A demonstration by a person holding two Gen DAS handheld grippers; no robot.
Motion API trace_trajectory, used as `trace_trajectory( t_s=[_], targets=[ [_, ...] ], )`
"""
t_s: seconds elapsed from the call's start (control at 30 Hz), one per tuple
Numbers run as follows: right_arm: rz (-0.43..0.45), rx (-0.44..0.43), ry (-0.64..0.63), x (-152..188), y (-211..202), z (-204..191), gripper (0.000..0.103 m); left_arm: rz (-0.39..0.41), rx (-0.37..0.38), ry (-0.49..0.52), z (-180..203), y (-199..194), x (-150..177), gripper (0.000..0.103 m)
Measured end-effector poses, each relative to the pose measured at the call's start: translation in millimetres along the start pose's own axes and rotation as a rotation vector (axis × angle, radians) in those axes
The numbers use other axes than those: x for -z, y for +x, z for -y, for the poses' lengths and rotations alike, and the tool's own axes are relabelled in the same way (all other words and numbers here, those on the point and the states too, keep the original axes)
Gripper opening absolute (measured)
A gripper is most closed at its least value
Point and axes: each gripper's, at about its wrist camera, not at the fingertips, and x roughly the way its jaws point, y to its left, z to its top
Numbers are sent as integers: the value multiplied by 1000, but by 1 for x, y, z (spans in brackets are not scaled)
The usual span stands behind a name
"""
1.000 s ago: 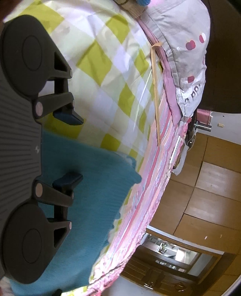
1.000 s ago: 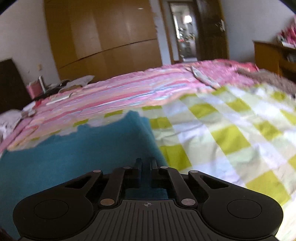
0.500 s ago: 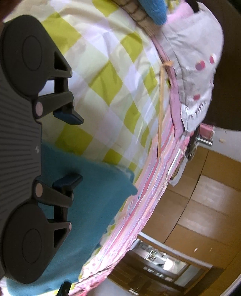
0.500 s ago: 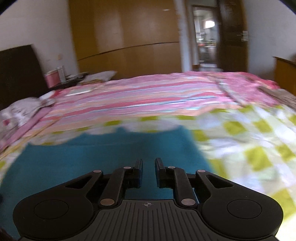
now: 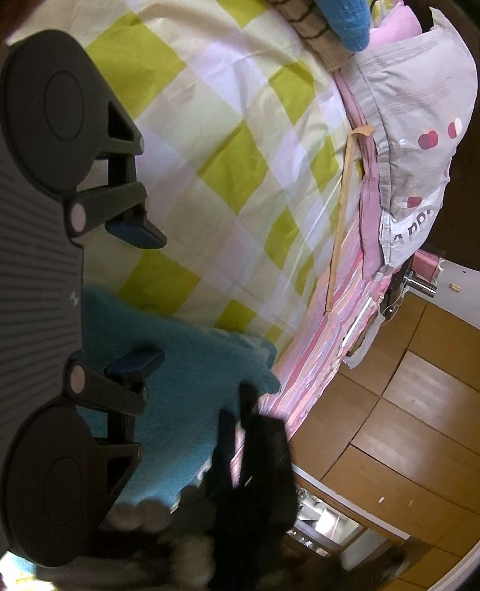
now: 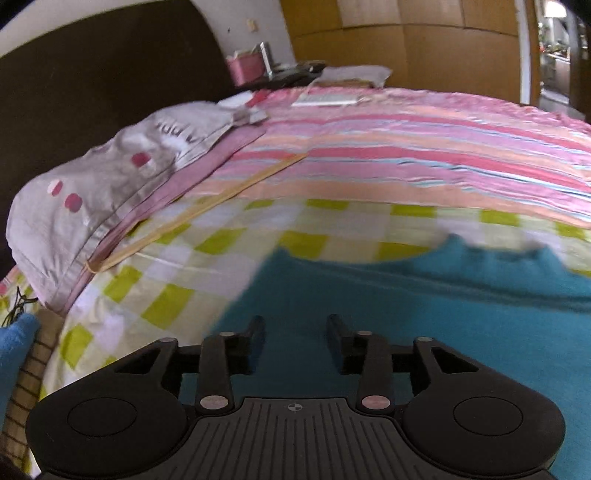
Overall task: Fold small clothes
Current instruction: 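Close the right tool on the folded edge while the left tool grips it too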
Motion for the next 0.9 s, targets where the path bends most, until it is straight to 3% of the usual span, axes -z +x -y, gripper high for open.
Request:
trace_trajectory(
  t_s=[0.13, 0.23, 0.53, 0.7, 0.9],
  targets=[
    [-29, 30, -31, -13, 20, -17, 44, -7, 9, 17, 4, 1, 3, 64],
    [-80, 46, -63, -20, 35, -30, 57, -8, 12, 26, 6, 1, 4, 64],
    [-157, 224, -279, -10, 69, -69, 61, -9, 13, 40, 10, 2, 9, 65],
    [-151, 237, -351, -6, 67, -68, 49, 6, 17, 31, 10, 0, 12, 66],
    [-136, 176, -284, -15, 47, -52, 27, 37, 61, 49, 18, -6, 18, 77]
  ],
)
